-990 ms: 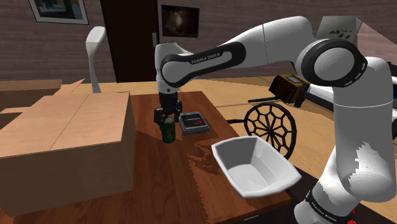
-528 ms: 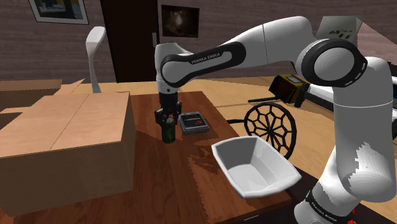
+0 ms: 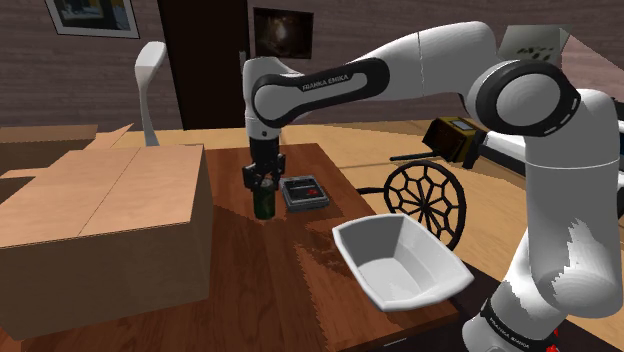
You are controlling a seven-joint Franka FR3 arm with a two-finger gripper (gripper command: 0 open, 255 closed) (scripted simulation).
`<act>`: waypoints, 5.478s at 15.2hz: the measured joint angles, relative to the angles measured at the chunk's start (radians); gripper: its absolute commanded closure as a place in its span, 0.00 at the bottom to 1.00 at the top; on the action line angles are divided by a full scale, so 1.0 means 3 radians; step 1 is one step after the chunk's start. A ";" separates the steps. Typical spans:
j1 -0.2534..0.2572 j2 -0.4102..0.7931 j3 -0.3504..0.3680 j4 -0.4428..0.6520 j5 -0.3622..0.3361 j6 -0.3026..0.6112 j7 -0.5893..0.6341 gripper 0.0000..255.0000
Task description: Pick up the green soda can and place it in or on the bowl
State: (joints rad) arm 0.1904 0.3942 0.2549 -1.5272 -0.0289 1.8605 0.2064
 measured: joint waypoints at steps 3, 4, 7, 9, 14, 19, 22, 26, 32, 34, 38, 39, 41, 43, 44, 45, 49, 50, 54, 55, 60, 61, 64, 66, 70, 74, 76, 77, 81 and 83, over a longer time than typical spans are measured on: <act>0.0005 -0.0013 0.0004 0.0116 0.0003 -0.0128 0.0005 1.00; 0.0004 -0.0020 0.0004 0.0145 0.0005 -0.0165 0.0003 1.00; 0.0004 -0.0044 0.0007 0.0260 0.0011 -0.0301 0.0004 1.00; 0.0012 -0.0047 0.0011 0.0345 0.0011 -0.0389 0.0013 1.00; 0.0019 -0.0044 0.0014 0.0573 0.0011 -0.0615 0.0017 1.00; 0.0046 -0.0005 0.0020 0.0852 0.0001 -0.0853 0.0041 1.00; 0.0058 0.0038 0.0020 0.1059 -0.0009 -0.1018 0.0044 1.00; 0.0083 0.0104 0.0021 0.1343 -0.0025 -0.1235 0.0055 1.00; 0.0002 -0.0382 0.0045 0.0791 0.0088 -0.1165 0.0042 1.00; -0.0039 -0.0729 0.0056 0.0342 0.0174 -0.1048 0.0027 1.00; -0.0102 -0.1375 0.0038 -0.0464 0.0342 -0.0870 -0.0055 1.00; -0.0108 -0.1512 0.0031 -0.0603 0.0379 -0.0866 -0.0072 1.00; -0.0109 -0.1783 0.0018 -0.0846 0.0445 -0.0889 -0.0097 1.00; -0.0101 -0.2048 0.0002 -0.1099 0.0507 -0.0894 -0.0119 1.00; -0.0090 -0.2192 -0.0003 -0.1227 0.0541 -0.0907 -0.0123 1.00; -0.0084 -0.2326 -0.0015 -0.1369 0.0569 -0.0896 -0.0141 1.00; -0.0041 -0.2859 -0.0066 -0.1800 0.0667 -0.0994 -0.0182 1.00; -0.0025 -0.2991 -0.0075 -0.1883 0.0690 -0.1041 -0.0180 1.00; 0.0049 -0.3536 -0.0117 -0.2250 0.0770 -0.1216 -0.0175 1.00; 0.0063 -0.3639 -0.0131 -0.2283 0.0779 -0.1285 -0.0172 1.00; 0.0126 -0.4033 -0.0139 -0.2605 0.0838 -0.1358 -0.0154 1.00; 0.0129 -0.4059 -0.0139 -0.2670 0.0840 -0.1320 -0.0163 1.00; 0.0138 -0.4099 -0.0120 -0.2812 0.0860 -0.1218 -0.0169 1.00; 0.0144 -0.4120 -0.0105 -0.2902 0.0874 -0.1149 -0.0172 1.00; 0.0156 -0.4170 -0.0080 -0.3123 0.0899 -0.0980 -0.0193 1.00; 0.0166 -0.4192 -0.0051 -0.3309 0.0927 -0.0816 -0.0210 1.00; 0.0168 -0.4203 -0.0045 -0.3406 0.0935 -0.0732 -0.0229 1.00; 0.0170 -0.4203 -0.0038 -0.3426 0.0940 -0.0712 -0.0228 1.00; 0.0175 -0.4208 -0.0030 -0.3446 0.0948 -0.0694 -0.0224 1.00; 0.0175 -0.4208 -0.0030 -0.3447 0.0948 -0.0693 -0.0224 0.00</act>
State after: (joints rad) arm 0.2428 -0.8683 0.2461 -2.5614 0.2556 1.6525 0.1393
